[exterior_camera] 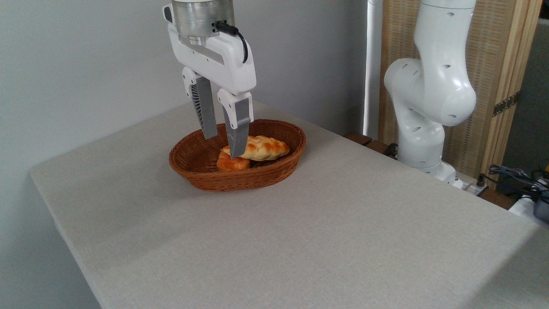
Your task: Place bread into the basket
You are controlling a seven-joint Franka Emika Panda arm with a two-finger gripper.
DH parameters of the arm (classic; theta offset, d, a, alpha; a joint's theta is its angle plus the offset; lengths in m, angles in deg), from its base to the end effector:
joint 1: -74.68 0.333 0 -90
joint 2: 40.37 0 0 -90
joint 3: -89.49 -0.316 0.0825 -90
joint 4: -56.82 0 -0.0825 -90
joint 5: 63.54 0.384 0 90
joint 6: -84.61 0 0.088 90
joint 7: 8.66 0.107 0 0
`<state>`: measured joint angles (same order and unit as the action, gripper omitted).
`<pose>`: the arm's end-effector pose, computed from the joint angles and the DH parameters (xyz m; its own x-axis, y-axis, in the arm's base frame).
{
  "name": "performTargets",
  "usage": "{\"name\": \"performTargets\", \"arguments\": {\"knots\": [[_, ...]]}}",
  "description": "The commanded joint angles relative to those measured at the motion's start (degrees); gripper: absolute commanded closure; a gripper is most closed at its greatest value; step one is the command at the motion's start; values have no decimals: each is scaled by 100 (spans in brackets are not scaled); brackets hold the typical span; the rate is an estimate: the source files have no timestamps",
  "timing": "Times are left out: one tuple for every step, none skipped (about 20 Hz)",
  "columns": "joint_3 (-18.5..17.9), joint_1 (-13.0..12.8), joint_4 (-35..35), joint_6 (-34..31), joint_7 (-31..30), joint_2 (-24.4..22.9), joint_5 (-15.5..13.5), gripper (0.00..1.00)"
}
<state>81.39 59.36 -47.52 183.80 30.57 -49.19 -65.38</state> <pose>0.5145 -0.0632 0.6012 0.6890 -0.7201 0.0821 -0.7226 -0.6912 0.0021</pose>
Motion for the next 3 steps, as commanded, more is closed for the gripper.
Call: {"name": "performTargets", "arguments": {"knots": [[941,1038,81,22,15,47,-19,0],[977,1083,81,22,15,47,-19,0],[977,1092,81,13,15,55,-19,0]]}}
